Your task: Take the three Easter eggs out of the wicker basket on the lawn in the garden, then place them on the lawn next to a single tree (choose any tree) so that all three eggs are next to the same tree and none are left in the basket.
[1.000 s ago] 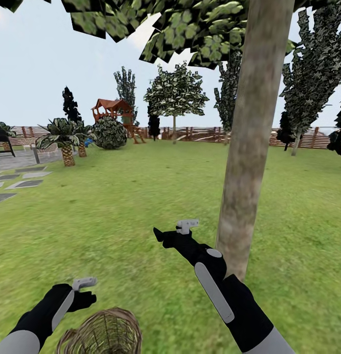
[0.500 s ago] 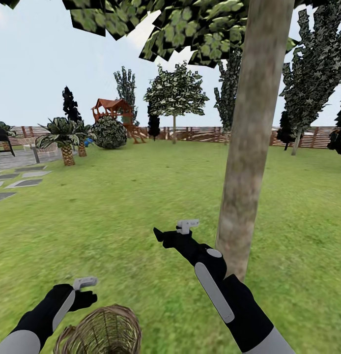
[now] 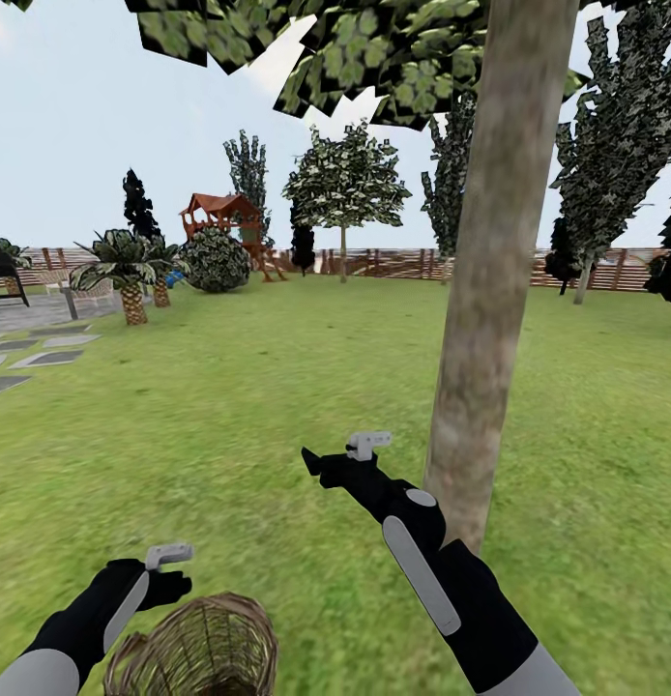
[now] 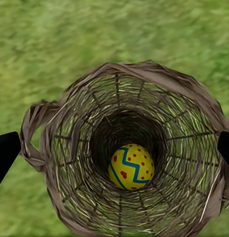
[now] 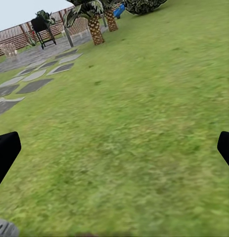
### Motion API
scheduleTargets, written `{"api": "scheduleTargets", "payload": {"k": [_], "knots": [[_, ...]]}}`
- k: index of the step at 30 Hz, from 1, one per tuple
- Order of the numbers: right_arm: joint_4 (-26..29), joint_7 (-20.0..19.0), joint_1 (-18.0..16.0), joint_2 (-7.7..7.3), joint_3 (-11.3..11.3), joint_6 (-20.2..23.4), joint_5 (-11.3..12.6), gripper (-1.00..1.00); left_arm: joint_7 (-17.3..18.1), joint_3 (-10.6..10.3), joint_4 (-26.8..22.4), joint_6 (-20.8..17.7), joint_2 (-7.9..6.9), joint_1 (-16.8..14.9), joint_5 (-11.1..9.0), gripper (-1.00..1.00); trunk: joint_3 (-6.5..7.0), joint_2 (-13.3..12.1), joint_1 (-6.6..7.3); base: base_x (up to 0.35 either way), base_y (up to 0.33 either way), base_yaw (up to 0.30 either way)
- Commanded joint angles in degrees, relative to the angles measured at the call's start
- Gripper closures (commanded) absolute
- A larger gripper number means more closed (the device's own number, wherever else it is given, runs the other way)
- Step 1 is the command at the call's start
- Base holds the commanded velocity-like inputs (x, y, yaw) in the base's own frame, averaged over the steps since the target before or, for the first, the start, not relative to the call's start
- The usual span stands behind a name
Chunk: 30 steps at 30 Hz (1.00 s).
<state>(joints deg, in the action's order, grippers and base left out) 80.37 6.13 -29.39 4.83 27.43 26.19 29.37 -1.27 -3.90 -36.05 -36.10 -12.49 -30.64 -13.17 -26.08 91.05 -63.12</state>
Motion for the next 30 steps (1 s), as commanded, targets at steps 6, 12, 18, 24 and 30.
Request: {"api": "scheduleTargets", "payload": {"k": [6, 12, 18, 24, 30], "knots": [[0.1, 0.5, -0.1, 0.0, 0.2, 0.2, 0.6, -1.0, -0.1, -0.4, -0.1, 0.5, 0.08, 0.0, -0.4, -1.0, -1.15, 2.5, -1.32, 0.0, 0.0, 0.0], [0.1, 0.5, -0.1, 0.0, 0.2, 0.2, 0.6, -1.0, -0.1, -0.4, -0.1, 0.8, 0.03, 0.0, -0.4, -1.0, -2.23, 4.9, -2.64, 0.0, 0.0, 0.0], [0.1, 0.5, -0.1, 0.0, 0.2, 0.2, 0.6, -1.0, 2.8, -0.7, -0.1, 0.8, -0.22, 0.0, -0.3, -1.0, -3.31, 7.3, -3.96, 0.0, 0.0, 0.0], [0.1, 0.5, -0.1, 0.0, 0.2, 0.2, 0.6, -1.0, 5.0, -2.0, 0.6, 0.9, -0.27, -0.1, -0.2, -1.0, -4.38, 9.7, -5.28, 0.0, 0.0, 0.0], [0.1, 0.5, -0.1, 0.0, 0.2, 0.2, 0.6, -1.0, 5.4, -2.2, 1.4, 0.9, -0.28, -0.2, -0.3, -1.0, -5.46, 12.1, -6.59, 0.0, 0.0, 0.0]]}}
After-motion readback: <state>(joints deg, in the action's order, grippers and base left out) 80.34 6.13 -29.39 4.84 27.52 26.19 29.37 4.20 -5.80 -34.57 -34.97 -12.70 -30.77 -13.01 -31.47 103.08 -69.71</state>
